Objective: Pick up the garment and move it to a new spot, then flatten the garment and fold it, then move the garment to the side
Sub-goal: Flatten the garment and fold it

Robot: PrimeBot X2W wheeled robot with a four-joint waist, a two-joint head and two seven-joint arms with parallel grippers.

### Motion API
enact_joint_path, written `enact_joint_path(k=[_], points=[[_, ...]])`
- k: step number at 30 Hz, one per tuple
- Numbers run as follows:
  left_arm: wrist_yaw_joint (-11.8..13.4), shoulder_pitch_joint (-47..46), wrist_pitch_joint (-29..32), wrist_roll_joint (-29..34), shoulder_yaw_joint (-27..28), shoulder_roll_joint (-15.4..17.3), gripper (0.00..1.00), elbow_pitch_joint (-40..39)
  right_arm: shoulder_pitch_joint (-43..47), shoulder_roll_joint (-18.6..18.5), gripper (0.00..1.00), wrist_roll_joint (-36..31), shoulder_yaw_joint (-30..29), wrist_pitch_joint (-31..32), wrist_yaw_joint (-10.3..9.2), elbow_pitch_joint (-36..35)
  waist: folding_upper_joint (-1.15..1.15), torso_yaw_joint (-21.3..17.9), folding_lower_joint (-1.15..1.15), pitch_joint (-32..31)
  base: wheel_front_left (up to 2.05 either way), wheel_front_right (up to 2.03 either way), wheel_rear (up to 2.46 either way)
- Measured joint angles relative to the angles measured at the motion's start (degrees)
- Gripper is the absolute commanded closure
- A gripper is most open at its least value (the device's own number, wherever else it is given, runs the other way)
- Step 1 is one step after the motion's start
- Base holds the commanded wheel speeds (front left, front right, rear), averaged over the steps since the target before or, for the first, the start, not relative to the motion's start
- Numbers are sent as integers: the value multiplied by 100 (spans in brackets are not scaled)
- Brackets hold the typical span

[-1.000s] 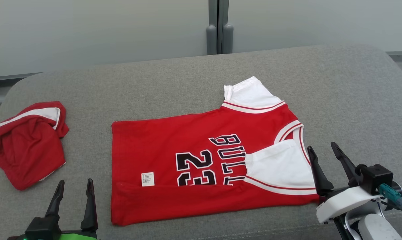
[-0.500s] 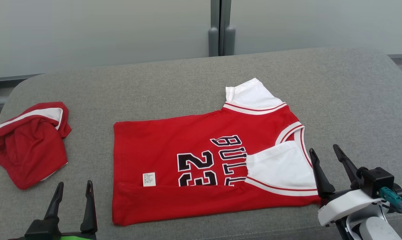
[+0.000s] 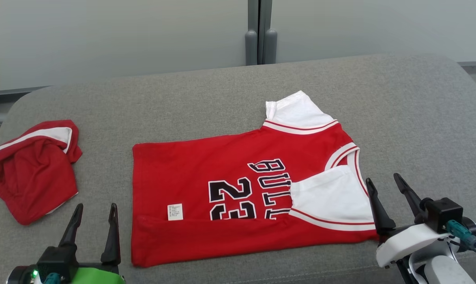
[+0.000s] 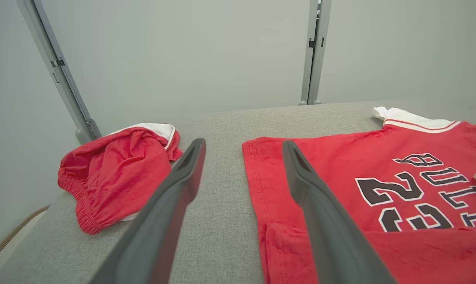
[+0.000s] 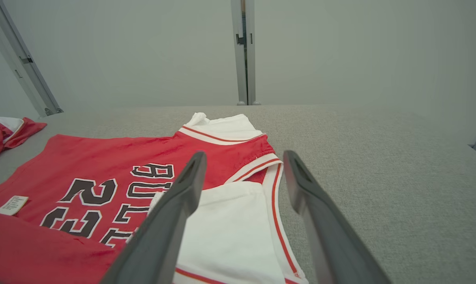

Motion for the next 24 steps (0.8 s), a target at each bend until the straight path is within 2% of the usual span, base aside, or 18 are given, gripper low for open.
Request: enact_joint_path(k=[11, 16, 20, 24], points=[[-122, -1283, 156, -419, -633, 454, 0, 942, -1287, -88, 0, 44, 495, 3, 0, 964, 0, -110, 0, 320, 0, 0, 0], [-135, -2051, 322, -1281, -1287, 754, 0, 1541, -2159, -59, 0, 100, 701, 3, 1, 1561, 0, -156, 0, 595, 0, 0, 0], [-140, -2699, 476, -1855, -1757, 1187, 0, 2046, -2840, 2, 0, 138, 901, 2, 0, 1930, 0, -202, 0, 855, 0, 0, 0], [-141, -3288, 634, -2358, -2102, 1561, 0, 2501, -3343, 78, 0, 191, 994, 1, 0, 2014, 0, -267, 0, 1130, 0, 0, 0]])
